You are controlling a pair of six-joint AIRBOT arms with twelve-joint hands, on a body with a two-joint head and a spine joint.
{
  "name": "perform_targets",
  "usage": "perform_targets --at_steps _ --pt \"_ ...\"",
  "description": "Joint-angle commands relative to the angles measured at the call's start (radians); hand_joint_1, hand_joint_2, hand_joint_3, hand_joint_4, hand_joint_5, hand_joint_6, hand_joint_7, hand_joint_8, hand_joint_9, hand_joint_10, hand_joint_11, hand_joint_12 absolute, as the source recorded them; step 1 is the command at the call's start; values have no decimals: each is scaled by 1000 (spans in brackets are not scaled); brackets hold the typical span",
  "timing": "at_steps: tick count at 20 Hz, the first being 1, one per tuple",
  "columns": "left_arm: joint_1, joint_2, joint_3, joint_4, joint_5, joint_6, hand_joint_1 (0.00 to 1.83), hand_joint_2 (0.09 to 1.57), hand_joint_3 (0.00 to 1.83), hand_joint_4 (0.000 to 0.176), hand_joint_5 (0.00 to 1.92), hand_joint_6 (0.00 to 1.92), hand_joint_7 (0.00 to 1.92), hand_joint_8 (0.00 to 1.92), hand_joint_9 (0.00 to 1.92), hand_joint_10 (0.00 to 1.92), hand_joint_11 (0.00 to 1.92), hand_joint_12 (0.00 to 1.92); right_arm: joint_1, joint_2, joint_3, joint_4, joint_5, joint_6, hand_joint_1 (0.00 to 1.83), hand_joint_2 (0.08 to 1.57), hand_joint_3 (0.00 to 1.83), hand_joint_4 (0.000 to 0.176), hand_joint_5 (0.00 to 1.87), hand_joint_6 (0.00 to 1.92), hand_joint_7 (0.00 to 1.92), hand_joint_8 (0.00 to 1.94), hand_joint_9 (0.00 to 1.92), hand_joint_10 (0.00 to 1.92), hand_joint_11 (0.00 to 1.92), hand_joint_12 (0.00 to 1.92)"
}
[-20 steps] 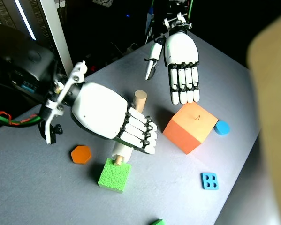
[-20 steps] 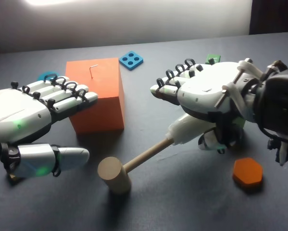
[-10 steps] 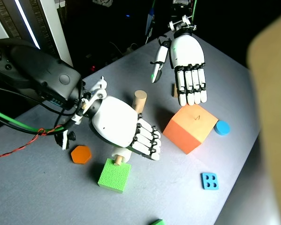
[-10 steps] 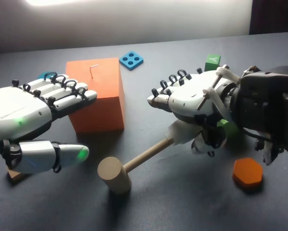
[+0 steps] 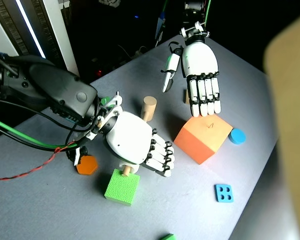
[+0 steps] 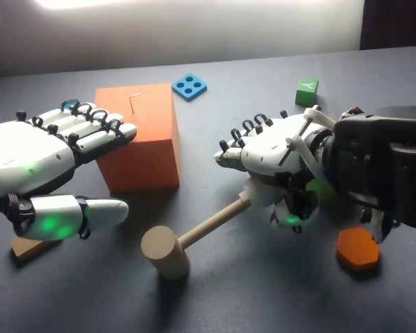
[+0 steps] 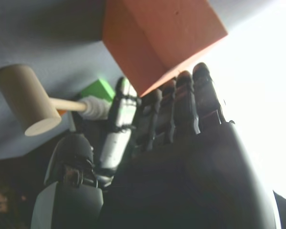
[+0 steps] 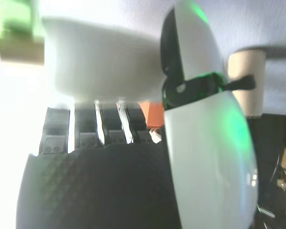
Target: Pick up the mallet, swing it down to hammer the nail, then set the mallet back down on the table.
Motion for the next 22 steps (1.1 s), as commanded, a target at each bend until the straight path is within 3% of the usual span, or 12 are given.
perform_targets --at_steps 1,9,11,14,22 --pt "-9 0 4 -12 -117 -4 0 1285 3 0 36 7 20 7 0 0 0 0 3 0 5 -36 -29 5 1208 998 0 0 134 7 98 8 43 9 0 391" --pt "0 -15 8 -22 -115 -4 0 1278 0 0 42 3 6 0 0 0 0 0 -21 -18 30 -46 -53 8 1251 1020 1 0 172 1 156 2 124 5 0 536" --pt "7 -16 9 -27 -112 -4 0 1280 0 0 27 0 0 0 0 0 0 0 -23 -23 36 -53 -54 14 1308 1020 1 0 204 4 194 5 169 10 0 692" --pt "12 -16 7 -34 -112 -4 0 1278 0 0 46 8 8 3 0 0 0 0 -25 -25 37 -54 -54 14 1336 1038 7 0 201 2 196 4 171 9 0 701" --pt "18 -16 2 -43 -112 -8 0 1276 0 0 46 3 0 0 0 0 0 0 -28 -25 36 -54 -54 13 1297 1055 0 0 375 14 398 14 369 22 0 969"
